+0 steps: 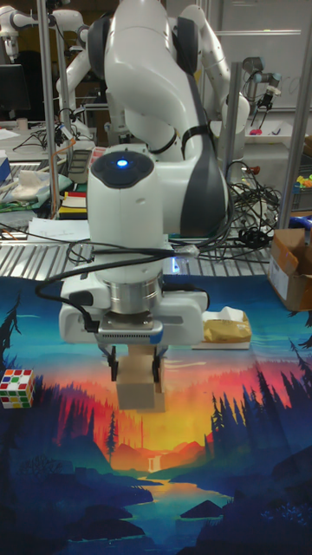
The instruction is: Stack the blocks in a vertical line of five
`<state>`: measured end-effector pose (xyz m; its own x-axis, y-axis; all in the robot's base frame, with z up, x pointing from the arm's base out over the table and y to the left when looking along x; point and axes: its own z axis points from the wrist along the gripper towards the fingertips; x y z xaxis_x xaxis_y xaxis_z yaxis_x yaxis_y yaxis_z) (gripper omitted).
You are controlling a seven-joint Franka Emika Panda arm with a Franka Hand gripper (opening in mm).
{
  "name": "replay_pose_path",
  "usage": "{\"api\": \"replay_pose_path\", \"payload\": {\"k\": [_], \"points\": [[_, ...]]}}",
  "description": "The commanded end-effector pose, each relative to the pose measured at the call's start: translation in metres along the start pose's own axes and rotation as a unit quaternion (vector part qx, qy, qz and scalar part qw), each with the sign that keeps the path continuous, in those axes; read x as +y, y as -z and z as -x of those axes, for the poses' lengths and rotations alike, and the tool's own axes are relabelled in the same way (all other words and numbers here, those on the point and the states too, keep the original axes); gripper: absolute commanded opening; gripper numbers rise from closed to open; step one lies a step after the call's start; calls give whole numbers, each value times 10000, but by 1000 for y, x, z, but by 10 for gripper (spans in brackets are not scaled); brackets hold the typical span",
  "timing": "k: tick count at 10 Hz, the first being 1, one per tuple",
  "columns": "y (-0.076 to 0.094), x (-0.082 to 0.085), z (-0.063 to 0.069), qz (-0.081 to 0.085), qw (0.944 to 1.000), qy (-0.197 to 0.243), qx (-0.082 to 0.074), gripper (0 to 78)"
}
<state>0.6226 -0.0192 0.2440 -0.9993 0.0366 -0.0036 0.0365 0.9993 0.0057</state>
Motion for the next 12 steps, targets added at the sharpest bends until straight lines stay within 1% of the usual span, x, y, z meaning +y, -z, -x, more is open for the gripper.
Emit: {"api": "replay_pose_path", "payload": {"k": [1,3,5,7,10,11,12], "points": [[2,0,1,-17,9998,30,-214,11],[2,0,1,-26,9997,87,-240,11],[2,0,1,-21,9997,75,-219,11],[6,-2,-1,-12,9998,64,-203,11],[20,-5,-9,-73,9998,45,-178,11],[29,-6,-11,-103,9998,30,-165,11],[35,-7,-13,-103,9998,6,-156,11]]}}
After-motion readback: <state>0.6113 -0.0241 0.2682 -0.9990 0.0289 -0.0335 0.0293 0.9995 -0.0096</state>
